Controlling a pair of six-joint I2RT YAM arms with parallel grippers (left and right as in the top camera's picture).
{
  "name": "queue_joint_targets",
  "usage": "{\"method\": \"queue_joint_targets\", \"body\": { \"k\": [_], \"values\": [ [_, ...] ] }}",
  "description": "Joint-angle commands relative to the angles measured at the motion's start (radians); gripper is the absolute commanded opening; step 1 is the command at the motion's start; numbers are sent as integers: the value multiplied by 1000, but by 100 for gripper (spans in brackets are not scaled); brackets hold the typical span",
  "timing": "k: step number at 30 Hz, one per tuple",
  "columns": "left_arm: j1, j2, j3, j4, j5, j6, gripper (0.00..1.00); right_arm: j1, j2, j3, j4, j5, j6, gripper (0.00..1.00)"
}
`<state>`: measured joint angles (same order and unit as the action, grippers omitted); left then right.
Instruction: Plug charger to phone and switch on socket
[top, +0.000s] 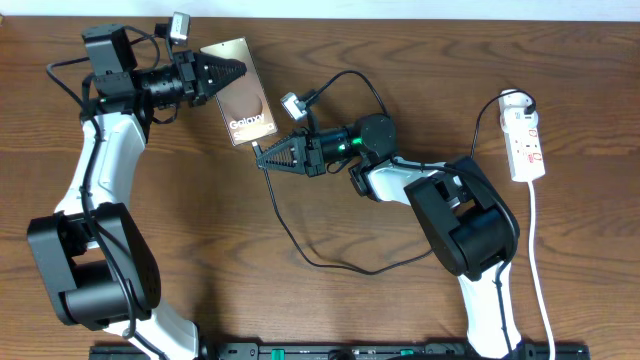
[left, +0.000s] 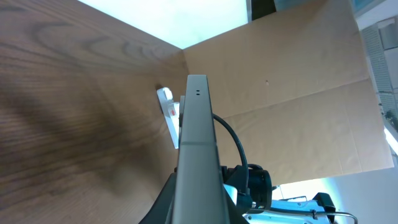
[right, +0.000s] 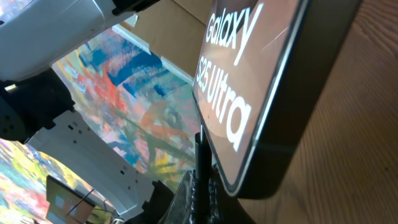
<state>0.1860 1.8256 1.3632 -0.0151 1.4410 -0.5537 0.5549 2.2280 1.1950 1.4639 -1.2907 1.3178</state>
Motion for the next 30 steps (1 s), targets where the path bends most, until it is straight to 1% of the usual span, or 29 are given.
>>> {"method": "queue_joint_targets", "body": {
  "k": [1,11,14,22,27,30],
  "values": [
    [0,1,-6,9,40,-13,7,6,11,15,10,-3,5,1],
    [0,1,-6,24,74,-12,8,-2,11,15,10,-2,5,1],
    [0,1,-6,48,103,-12,7,-5,11,15,10,-3,6,1],
    [1,1,-6,51,95,-12,8,-5,11,15,11,-3,11,1],
    [1,1,-6,51,84,-12,8,-5,11,15,71,-15,47,1],
    [1,1,-6,51,84,-12,7,-6,11,15,70,-17,48,1]
  ]
}}
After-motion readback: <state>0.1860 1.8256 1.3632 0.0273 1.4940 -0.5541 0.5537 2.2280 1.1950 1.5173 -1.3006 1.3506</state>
